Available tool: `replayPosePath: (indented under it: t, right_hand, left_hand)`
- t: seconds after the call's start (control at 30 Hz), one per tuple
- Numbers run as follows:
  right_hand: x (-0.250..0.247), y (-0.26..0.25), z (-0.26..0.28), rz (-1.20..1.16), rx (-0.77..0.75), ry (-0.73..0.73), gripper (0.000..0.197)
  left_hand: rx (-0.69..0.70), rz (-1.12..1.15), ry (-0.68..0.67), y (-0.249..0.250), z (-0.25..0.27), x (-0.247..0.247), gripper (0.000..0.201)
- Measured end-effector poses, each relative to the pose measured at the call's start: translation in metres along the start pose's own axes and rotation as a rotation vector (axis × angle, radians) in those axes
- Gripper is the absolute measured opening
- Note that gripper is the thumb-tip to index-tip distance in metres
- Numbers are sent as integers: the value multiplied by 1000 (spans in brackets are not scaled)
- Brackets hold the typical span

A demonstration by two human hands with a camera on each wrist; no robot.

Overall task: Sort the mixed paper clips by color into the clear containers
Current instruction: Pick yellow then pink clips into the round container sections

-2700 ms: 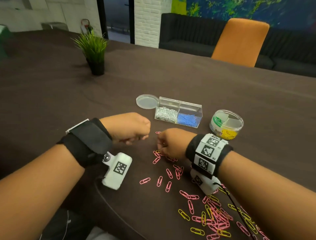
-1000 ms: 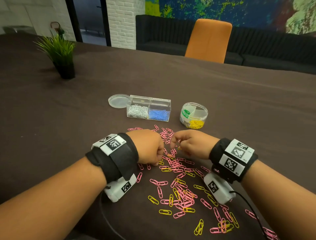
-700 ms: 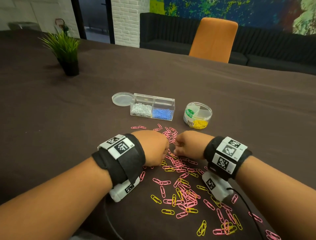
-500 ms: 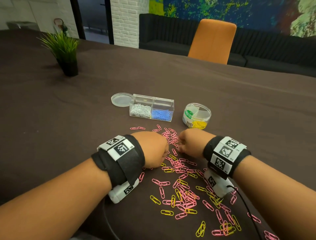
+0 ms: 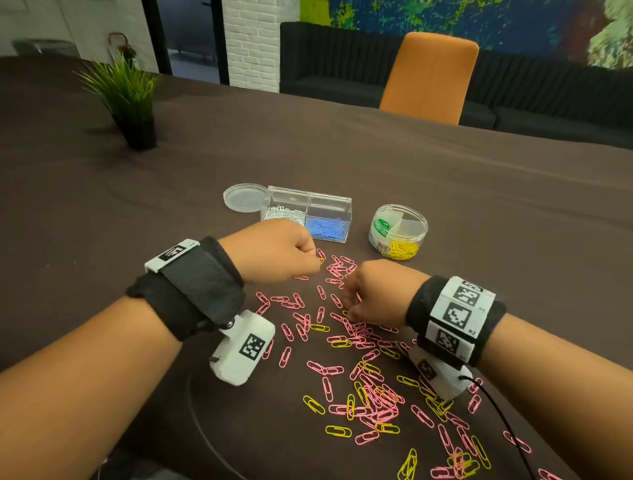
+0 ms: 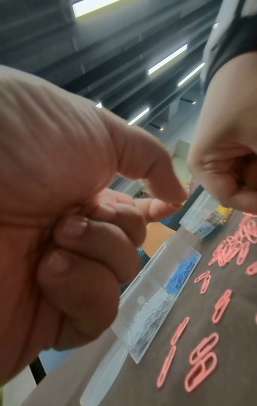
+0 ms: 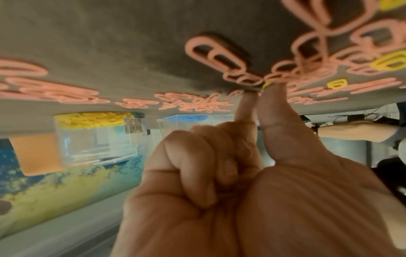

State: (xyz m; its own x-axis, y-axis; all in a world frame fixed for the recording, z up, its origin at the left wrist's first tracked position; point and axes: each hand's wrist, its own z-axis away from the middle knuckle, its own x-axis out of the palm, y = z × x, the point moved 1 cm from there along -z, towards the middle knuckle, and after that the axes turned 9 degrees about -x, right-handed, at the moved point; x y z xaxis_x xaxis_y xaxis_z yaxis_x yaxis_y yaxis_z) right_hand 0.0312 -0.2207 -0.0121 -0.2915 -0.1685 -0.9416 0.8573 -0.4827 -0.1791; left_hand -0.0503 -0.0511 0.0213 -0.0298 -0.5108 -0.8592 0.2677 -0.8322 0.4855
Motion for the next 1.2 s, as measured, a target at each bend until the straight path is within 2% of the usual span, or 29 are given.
replayPosePath:
  t: [0.07,0.13,0.2,0.3,0.43,0.5,0.57,0.63,0.7,0.83,1.07,1.2]
  right_hand:
    - [1,1,-3,-12,5,-14,7]
    - [3,3,-5,-57,8,-16,4]
    - [6,4,-8,-102,15,-23,7]
    - [4,7,-5,-173,11,-34,5]
    - [-32,28,5,-322,42,174,7]
    - [-56,52,4,-233,101,304,8]
    - [-73,76,-5,-122,185,367,10]
    - [-82,91,-17,-46,243,343,8]
    - [-84,97,-28,46,266,256,6]
    - [-81,105,-38,127,246,139,22]
    - [-77,115,-26,58,216,219,29]
    - [-76,121,-17,-14,200,286,29]
  left_hand:
    - [21,-21,-26,-2,2,1,10]
    - [66,-125,-113,0,6,10,6]
    - [115,-255,-164,3,8,24,6]
    - [112,-368,-183,2,5,36,10]
    - [109,-381,-203,2,4,39,11]
    - [108,-401,-213,3,3,42,11]
    - [109,-419,-222,6,1,46,10]
    - [106,-422,-226,7,0,48,10]
    - [93,-415,-237,9,0,50,9]
    - [97,-435,-239,9,2,50,9]
    - [151,-480,-239,8,6,49,11]
    - [110,-518,-312,8,8,54,10]
